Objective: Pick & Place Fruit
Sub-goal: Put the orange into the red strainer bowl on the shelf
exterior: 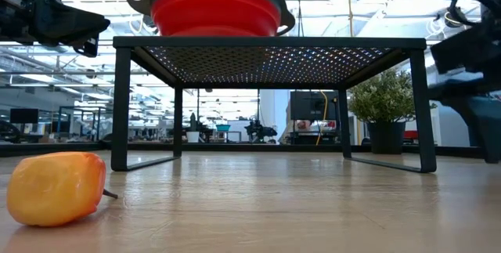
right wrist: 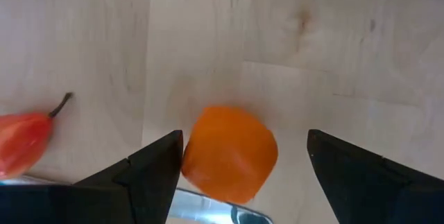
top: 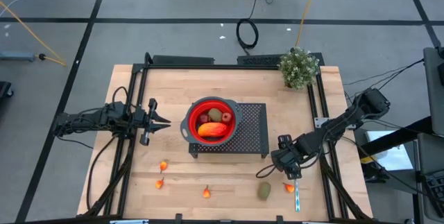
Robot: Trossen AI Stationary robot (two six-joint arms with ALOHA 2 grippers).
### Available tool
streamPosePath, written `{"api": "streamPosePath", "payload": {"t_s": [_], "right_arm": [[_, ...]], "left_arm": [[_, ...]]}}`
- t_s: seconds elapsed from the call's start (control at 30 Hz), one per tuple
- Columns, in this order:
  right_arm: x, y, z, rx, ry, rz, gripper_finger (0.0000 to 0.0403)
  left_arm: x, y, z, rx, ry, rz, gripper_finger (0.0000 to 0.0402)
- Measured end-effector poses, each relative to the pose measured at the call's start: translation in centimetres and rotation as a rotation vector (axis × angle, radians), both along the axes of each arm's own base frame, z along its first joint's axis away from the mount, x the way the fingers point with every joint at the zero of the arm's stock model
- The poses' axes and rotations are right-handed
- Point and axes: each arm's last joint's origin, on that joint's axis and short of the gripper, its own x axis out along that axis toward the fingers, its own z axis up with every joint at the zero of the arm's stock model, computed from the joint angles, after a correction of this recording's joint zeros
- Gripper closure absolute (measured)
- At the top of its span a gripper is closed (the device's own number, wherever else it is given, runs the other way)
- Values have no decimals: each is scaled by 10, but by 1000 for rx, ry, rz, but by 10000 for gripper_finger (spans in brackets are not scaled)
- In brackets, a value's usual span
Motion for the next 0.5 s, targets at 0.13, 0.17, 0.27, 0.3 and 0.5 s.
{"api": "streamPosePath", "payload": {"t_s": [0.13, 0.17, 0.27, 0.3, 0.5], "right_arm": [[-3, -2, -5, -5, 13, -7, 101], [-4, -2, -6, -7, 19, -16, 101], [-5, -3, -7, -3, 30, -32, 101], [-6, -3, -7, 3, 33, -29, 101], [-6, -3, -7, 8, 35, -37, 105]], "left_arm": [[0, 0, 0, 0, 0, 0, 344], [0, 0, 0, -1, 0, 0, 344], [0, 0, 0, -1, 0, 0, 344], [0, 0, 0, -1, 0, 0, 344], [0, 0, 0, -1, 0, 0, 344]]}}
